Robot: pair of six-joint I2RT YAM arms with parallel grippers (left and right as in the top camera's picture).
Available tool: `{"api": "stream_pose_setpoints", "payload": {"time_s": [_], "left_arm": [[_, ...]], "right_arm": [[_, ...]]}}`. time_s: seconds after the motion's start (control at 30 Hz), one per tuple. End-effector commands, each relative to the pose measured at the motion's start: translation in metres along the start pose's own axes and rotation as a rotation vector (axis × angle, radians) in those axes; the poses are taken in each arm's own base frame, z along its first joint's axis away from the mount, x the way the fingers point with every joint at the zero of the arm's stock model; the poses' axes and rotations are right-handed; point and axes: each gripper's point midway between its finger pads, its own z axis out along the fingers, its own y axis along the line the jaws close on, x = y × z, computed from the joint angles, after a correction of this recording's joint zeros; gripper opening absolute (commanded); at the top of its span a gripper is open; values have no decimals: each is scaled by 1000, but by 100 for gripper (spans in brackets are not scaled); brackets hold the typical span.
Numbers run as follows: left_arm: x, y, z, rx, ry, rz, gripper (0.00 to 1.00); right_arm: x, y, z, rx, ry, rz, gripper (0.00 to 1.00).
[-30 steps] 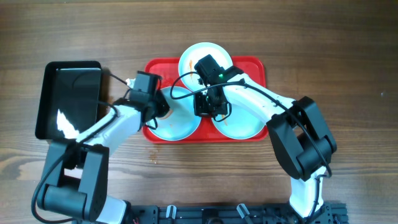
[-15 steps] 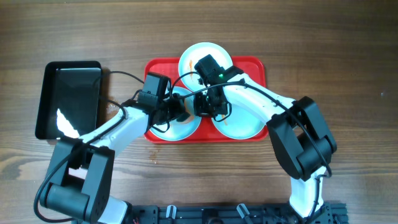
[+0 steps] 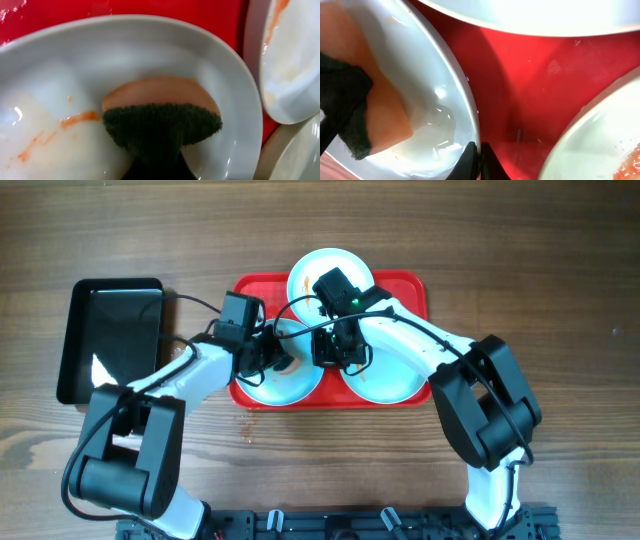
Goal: Clean dirty plates on tray and stack at the side
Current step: 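Scrub the left plate's edge near the tray border with the sponge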
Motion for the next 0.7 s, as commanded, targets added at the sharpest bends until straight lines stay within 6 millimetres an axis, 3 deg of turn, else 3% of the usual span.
{"api": "stream_pose_setpoints", "payload": {"time_s": [0.0, 0.2, 0.4, 0.67], "left_arm": [[28, 56, 9, -167, 102, -67, 4], [25, 84, -15, -254, 105, -149, 4], [32, 88, -28, -271, 128, -173, 4], [54, 46, -27, -176, 174, -63, 4]], "right_arm": [[7, -10, 13, 37, 34, -9, 4], [8, -10, 13, 37, 35, -9, 4], [7, -10, 13, 37, 33, -9, 4], [6, -9, 13, 33, 27, -11, 5]]}}
